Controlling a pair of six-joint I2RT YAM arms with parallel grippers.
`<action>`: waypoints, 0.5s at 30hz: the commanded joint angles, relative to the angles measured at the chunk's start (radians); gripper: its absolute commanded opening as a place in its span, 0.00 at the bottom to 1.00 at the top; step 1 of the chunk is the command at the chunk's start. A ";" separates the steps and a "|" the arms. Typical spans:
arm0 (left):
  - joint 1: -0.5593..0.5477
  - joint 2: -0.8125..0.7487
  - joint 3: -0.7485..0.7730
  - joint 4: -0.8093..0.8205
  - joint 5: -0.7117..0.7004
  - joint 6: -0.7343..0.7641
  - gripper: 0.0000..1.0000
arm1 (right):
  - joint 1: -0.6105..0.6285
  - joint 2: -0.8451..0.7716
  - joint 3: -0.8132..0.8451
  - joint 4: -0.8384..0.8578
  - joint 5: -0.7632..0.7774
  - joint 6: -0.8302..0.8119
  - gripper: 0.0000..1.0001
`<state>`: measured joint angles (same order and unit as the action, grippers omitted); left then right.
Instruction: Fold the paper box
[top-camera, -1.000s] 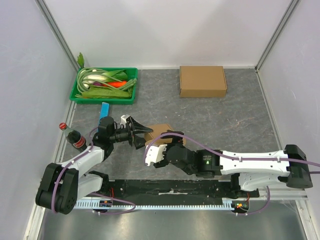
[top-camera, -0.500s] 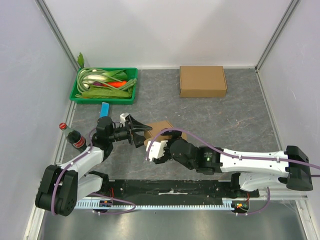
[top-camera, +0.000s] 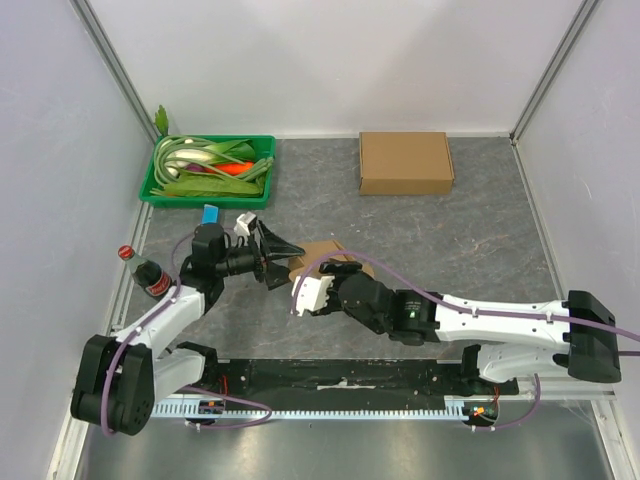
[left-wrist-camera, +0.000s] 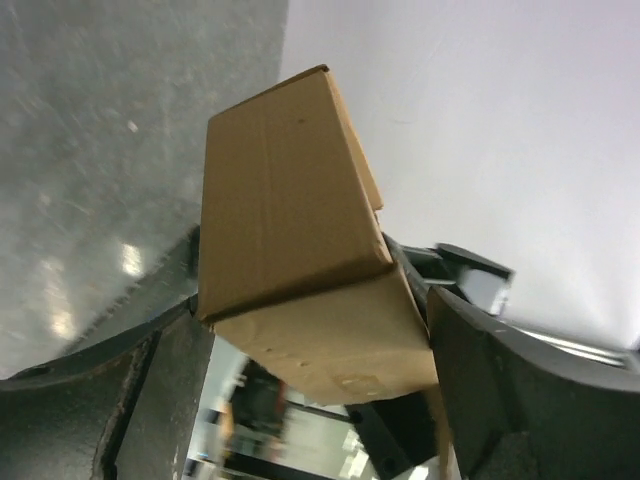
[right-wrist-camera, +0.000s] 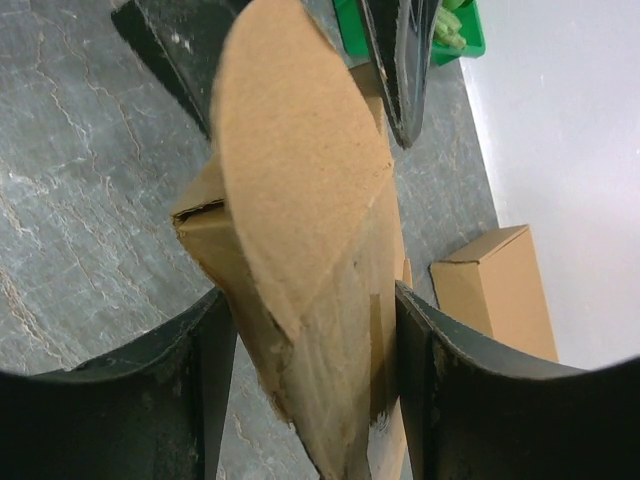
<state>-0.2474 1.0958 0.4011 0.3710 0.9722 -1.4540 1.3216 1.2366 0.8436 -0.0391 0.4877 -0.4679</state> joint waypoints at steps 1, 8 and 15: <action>0.017 -0.062 0.059 -0.282 -0.098 0.505 0.91 | -0.053 -0.028 0.063 -0.095 -0.047 0.089 0.53; 0.062 -0.225 0.110 -0.592 -0.446 0.911 0.88 | -0.189 0.047 0.293 -0.582 -0.297 0.233 0.54; 0.048 -0.180 0.130 -0.509 -0.373 0.894 0.78 | -0.304 0.250 0.495 -0.938 -0.561 0.278 0.56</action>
<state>-0.1894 0.9051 0.4892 -0.1410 0.5980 -0.6769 1.0615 1.3720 1.2388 -0.6933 0.1131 -0.2379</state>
